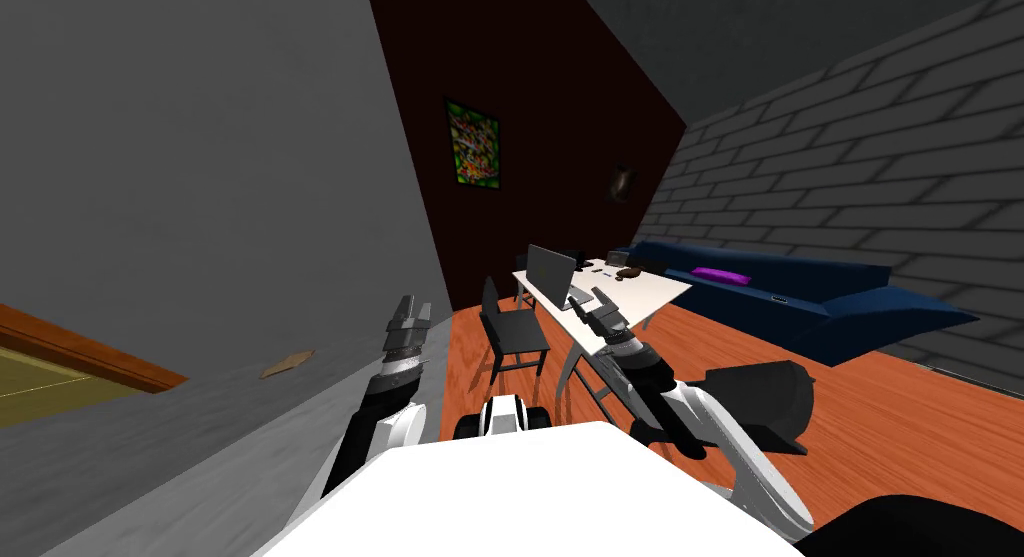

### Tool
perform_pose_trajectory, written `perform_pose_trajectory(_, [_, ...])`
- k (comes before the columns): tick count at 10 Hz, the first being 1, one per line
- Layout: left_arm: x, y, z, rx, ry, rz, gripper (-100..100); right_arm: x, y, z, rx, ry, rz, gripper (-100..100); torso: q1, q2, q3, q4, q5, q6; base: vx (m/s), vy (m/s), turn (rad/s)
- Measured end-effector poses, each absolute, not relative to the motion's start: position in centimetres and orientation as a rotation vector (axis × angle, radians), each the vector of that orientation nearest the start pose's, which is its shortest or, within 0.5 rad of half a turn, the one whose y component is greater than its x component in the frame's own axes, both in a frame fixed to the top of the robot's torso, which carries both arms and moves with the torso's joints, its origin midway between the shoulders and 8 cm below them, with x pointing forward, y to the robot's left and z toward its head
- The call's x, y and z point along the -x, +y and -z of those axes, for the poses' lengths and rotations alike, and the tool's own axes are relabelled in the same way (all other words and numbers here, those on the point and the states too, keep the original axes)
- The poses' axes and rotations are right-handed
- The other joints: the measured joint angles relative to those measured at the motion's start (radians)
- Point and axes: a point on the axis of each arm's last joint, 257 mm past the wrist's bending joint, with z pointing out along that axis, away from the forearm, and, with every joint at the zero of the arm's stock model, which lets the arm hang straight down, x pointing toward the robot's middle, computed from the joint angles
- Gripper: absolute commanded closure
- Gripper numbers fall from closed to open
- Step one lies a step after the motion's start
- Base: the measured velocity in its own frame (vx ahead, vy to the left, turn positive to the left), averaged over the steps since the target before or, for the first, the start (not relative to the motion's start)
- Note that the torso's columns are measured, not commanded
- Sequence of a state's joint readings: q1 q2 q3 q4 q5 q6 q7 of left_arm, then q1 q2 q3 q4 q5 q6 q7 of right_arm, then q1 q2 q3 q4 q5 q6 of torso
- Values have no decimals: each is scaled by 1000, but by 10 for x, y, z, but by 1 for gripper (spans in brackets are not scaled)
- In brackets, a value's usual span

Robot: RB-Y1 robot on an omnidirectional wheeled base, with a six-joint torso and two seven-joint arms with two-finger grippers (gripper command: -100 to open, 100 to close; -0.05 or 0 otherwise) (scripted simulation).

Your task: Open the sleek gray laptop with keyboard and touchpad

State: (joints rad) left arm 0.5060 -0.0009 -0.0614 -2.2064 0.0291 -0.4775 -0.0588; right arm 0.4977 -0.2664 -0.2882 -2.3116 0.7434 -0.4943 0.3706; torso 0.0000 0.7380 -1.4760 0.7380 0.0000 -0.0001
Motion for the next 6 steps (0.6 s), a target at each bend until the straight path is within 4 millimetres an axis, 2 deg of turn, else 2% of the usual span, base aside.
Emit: perform_pose_trajectory(6, [-363,266,16,743,683,1302,0,-362,-298,4,464,1087,135,-100,0,0,0,0,0,0,16,-12,100])
